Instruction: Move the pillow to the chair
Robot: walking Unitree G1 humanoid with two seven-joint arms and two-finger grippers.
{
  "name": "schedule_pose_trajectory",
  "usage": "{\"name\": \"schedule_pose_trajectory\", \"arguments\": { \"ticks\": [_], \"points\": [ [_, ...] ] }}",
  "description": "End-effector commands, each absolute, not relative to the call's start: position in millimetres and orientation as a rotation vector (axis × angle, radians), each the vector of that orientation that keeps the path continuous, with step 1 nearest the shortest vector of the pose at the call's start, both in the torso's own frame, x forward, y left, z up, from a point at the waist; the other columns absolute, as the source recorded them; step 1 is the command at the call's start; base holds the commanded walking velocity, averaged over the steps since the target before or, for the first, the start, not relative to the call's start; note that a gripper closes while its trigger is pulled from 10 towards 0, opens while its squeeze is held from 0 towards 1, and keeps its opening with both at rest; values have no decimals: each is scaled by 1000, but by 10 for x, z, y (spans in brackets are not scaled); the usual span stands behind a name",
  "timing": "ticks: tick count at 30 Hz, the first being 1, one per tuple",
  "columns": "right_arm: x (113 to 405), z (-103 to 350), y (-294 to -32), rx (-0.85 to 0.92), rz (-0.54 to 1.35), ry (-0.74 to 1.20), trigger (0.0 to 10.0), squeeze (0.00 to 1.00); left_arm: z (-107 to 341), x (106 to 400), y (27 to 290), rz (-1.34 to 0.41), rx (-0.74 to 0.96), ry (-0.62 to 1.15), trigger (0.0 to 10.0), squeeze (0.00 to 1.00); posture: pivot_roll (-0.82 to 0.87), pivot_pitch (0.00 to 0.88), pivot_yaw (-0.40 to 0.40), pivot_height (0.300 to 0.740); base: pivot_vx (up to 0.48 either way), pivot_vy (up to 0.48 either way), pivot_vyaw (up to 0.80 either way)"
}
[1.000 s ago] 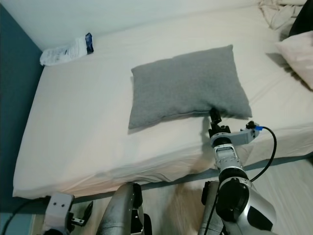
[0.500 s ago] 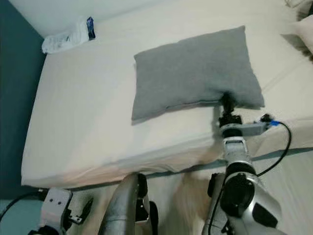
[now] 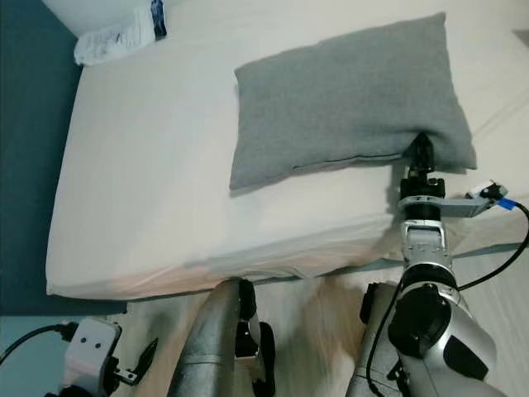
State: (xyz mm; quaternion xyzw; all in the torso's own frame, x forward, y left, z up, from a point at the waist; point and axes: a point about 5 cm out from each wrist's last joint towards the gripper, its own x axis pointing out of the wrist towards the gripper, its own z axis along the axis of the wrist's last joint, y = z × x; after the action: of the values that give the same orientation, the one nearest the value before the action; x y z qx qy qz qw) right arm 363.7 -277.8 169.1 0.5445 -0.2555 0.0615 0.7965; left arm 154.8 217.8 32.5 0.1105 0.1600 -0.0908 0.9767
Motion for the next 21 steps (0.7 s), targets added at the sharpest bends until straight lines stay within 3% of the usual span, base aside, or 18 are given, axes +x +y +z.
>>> {"name": "schedule_pose_trajectory", "arguments": {
  "ticks": [1, 12, 13, 21],
  "points": [
    [3621, 1604, -2730, 1168, 160, -501, 10000, 0, 265, 1412, 2235, -190, 234, 400, 10000, 0, 239, 528, 292, 587, 0, 0, 0],
    [3702, 1763, -2551, 1141, 334, -507, 10000, 0, 327, 1350, 2213, -216, 240, 421, 10000, 0, 261, 530, 321, 587, 0, 0, 0],
    [3742, 1795, -2437, 1102, 384, -480, 10000, 0, 331, 1362, 2211, -217, 241, 422, 10000, 0, 257, 531, 318, 587, 0, 0, 0],
    [3818, 1921, -2350, 1061, 398, -474, 10000, 0, 334, 1392, 2185, -212, 233, 424, 10000, 0, 246, 527, 306, 587, 0, 0, 0]
  ]
}}
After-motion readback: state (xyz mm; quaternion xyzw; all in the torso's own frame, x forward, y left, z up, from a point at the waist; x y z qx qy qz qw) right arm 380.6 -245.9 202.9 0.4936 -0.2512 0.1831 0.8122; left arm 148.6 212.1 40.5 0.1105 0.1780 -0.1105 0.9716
